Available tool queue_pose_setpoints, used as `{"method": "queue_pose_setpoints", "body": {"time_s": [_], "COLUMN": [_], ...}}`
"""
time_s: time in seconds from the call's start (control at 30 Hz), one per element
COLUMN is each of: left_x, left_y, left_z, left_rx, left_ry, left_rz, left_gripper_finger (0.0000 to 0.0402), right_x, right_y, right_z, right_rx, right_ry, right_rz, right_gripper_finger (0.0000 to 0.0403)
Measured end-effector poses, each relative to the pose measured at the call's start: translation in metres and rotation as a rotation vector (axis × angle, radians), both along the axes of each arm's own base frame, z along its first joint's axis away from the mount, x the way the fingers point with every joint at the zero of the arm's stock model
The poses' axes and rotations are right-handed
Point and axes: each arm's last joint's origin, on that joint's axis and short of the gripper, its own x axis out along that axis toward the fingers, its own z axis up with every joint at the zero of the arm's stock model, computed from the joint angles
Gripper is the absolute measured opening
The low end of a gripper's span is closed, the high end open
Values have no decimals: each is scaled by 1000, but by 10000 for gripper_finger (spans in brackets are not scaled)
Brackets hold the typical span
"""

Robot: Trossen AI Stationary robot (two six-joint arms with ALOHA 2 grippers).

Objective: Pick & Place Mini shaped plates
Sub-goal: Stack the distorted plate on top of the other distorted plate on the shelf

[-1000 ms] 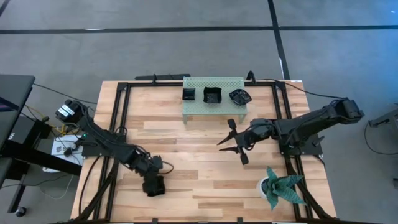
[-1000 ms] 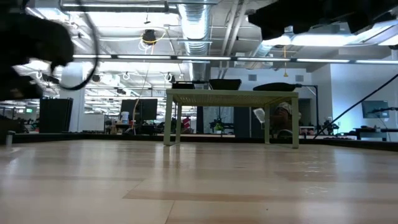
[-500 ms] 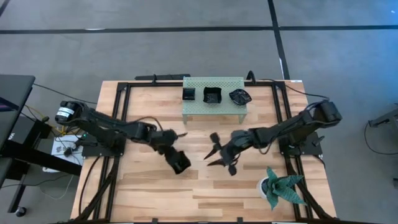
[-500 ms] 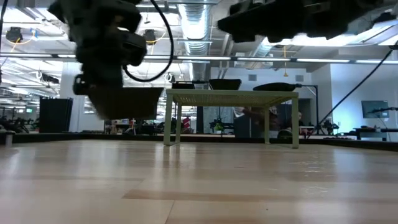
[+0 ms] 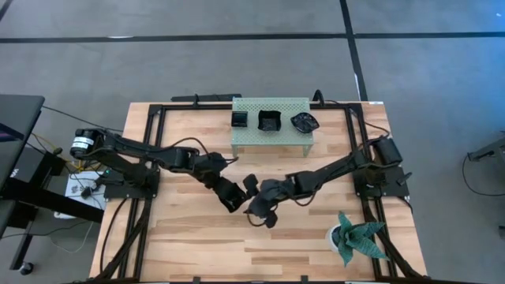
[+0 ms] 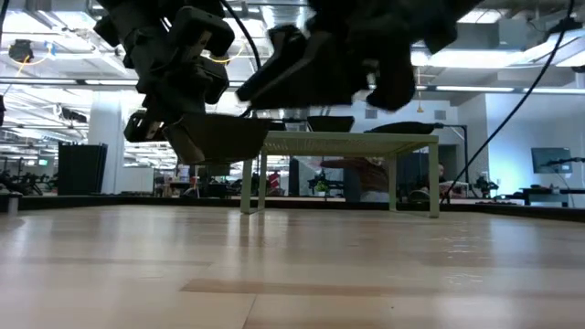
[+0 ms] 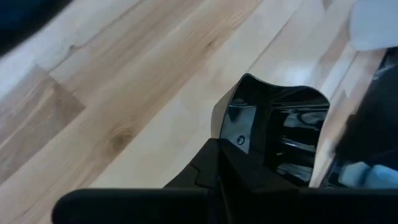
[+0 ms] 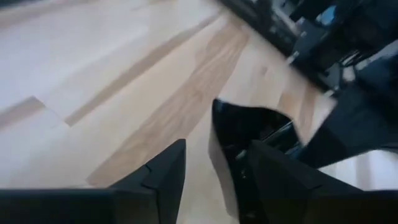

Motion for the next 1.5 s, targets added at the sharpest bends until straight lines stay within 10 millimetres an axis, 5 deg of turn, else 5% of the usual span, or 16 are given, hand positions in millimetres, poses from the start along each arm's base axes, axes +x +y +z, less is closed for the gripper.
{"method": "queue_pose_setpoints", "body": {"time_s": [0.3,0.67,1.23,1.5], "left_x": [1,3,7,7], "left_y": [-1,1,11,5], "left_z": [1,2,4,5], "left_rx": [7,53,144,290], "left_ry": [-22,-52,-111,-126], "left_rz": [-12,-45,-90,-127], "left_gripper_finger": [7,18,77,78], "right_x": [20,22,16,-17], "right_y": [-6,-18,-19,-10], "right_z": [-11,-18,-25,18], "right_rx": [-26,-39,48,-21], "right_ry": [40,111,229,311], "right_rz": [-63,-80,-154,-263], "right_gripper_finger": [140,9,5,6]}}
